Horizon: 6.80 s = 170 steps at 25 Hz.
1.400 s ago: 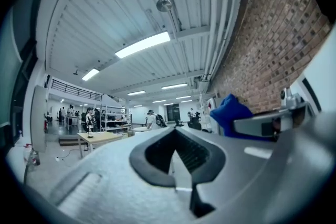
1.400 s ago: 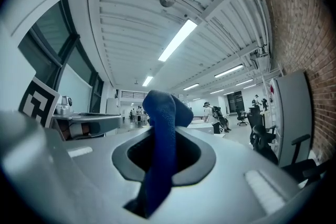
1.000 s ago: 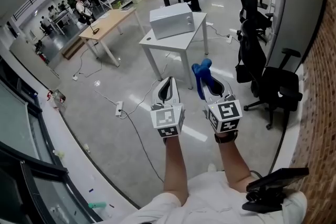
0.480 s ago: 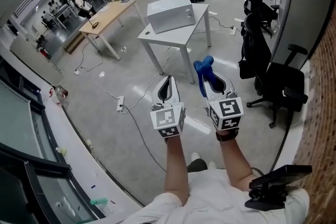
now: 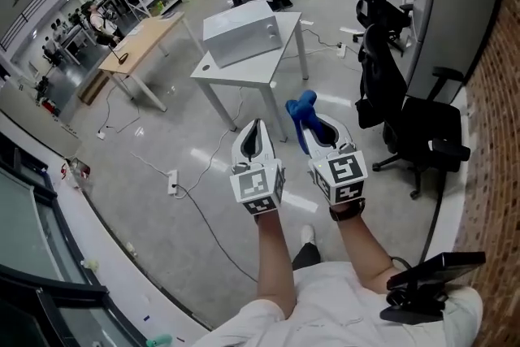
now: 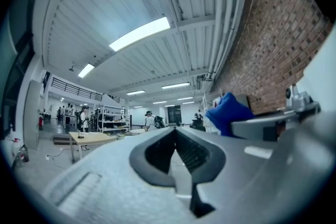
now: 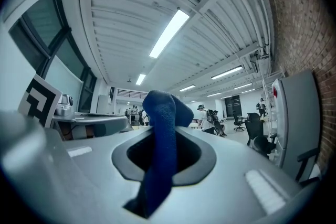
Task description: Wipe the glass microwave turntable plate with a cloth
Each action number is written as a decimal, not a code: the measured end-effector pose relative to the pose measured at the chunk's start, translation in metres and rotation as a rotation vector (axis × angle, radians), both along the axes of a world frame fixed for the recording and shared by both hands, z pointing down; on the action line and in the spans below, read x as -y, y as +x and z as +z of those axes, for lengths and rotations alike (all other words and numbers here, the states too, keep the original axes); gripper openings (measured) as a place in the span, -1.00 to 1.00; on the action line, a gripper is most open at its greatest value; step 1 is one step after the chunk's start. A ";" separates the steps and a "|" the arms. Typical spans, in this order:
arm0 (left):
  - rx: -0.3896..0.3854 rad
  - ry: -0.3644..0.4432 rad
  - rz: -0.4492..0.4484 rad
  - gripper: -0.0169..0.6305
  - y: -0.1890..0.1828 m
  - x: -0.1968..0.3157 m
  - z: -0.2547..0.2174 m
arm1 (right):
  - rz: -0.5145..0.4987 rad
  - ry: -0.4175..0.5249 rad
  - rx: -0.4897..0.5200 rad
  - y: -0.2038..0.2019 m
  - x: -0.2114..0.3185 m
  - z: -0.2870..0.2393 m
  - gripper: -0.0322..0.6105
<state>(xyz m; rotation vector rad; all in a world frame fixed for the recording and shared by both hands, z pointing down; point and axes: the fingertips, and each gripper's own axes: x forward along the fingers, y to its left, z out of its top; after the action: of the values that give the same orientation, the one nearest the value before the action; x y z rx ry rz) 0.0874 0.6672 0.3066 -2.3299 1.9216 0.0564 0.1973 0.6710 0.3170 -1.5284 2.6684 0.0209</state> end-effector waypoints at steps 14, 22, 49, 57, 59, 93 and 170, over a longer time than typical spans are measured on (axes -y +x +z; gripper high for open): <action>-0.008 0.052 0.038 -0.94 -0.039 0.134 -0.032 | 0.026 0.041 -0.042 -0.041 0.126 -0.025 -0.70; -0.007 0.008 0.038 -0.94 -0.061 0.182 -0.013 | 0.049 0.002 -0.069 -0.056 0.171 -0.008 -0.69; 0.084 0.070 0.001 -0.94 -0.017 0.443 -0.050 | -0.043 -0.016 -0.041 -0.025 0.466 -0.022 -0.73; 0.098 0.003 -0.057 -0.94 -0.023 0.490 -0.017 | -0.115 -0.050 -0.003 -0.030 0.513 -0.002 -0.73; 0.103 -0.015 -0.072 -0.94 -0.027 0.501 -0.010 | -0.141 -0.060 -0.002 -0.035 0.525 0.002 -0.73; 0.007 0.003 -0.013 -0.94 -0.165 0.791 -0.009 | -0.353 0.037 -0.030 -0.196 0.771 -0.020 -0.73; 0.355 -0.791 0.014 -0.94 -0.228 0.889 0.237 | -0.404 -0.562 -0.886 -0.157 1.006 0.203 -0.70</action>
<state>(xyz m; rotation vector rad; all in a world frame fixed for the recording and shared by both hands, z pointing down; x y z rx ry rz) -0.1403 -0.2213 0.5433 -2.5047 1.9502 -1.2311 0.0406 -0.3354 0.5204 -1.2096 3.9308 -0.1061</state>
